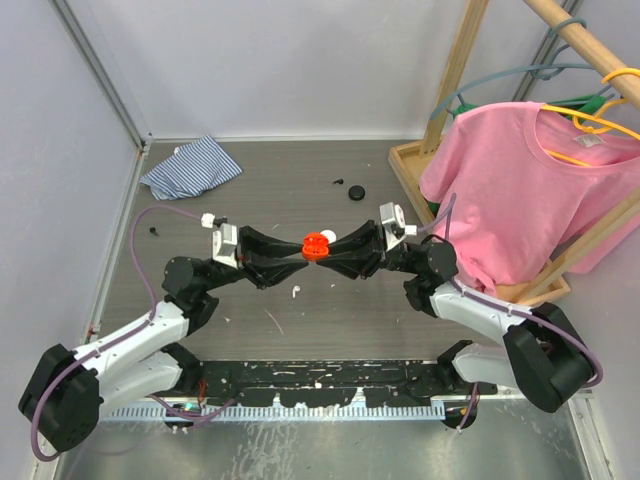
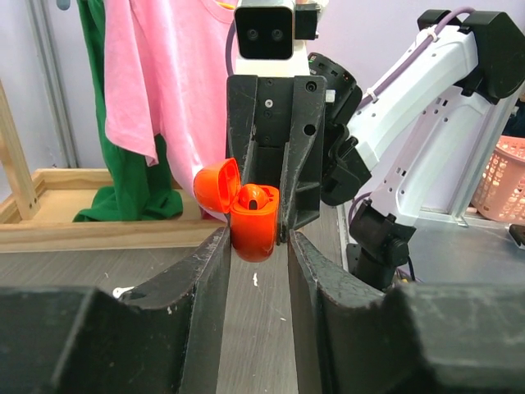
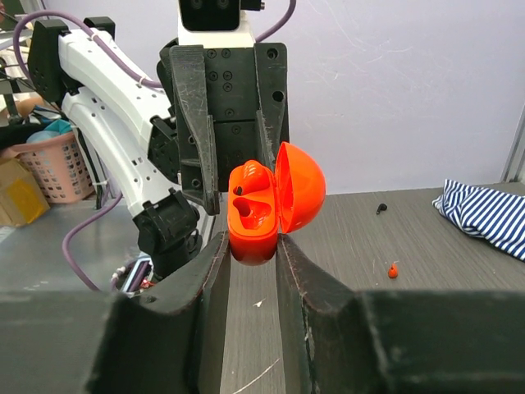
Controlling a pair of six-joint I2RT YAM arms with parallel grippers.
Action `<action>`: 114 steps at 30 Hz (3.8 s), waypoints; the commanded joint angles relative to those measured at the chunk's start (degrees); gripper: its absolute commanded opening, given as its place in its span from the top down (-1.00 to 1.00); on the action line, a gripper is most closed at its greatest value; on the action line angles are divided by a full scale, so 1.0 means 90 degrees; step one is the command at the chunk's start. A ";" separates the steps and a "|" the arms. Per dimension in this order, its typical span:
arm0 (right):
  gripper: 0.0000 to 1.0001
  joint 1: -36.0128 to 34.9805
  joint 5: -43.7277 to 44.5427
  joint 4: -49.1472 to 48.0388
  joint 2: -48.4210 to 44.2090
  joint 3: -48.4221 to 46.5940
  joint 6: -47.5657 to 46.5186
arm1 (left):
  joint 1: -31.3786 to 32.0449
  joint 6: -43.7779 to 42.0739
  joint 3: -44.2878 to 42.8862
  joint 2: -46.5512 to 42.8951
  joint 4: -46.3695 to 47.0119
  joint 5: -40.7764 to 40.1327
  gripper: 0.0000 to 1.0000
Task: Insert the wireless bluetooth earbuds into the charging case
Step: Adjust the charging case, then pick up the earbud from the center of the board.
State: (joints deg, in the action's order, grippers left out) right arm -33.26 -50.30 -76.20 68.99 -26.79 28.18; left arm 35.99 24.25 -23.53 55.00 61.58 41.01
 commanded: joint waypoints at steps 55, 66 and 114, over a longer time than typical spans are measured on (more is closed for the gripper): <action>0.88 0.0110 0.0242 -0.0712 0.0240 0.0039 0.0096 | 0.0079 0.0045 0.0329 0.0144 0.0279 -0.0350 0.53; 0.95 0.0111 0.0454 0.1087 -0.0312 0.0450 -0.1577 | 0.0075 -0.0793 0.0351 -0.1984 -0.4219 -0.2568 -0.20; 0.99 -0.0206 0.2095 0.0717 0.0141 0.1392 -0.2782 | -0.2873 0.2650 -0.2843 0.2703 -0.8971 -0.6936 -0.43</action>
State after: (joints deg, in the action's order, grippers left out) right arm -34.79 -32.27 -67.51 71.72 -13.43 4.51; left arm 12.10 42.89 -47.42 76.84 -22.28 -20.71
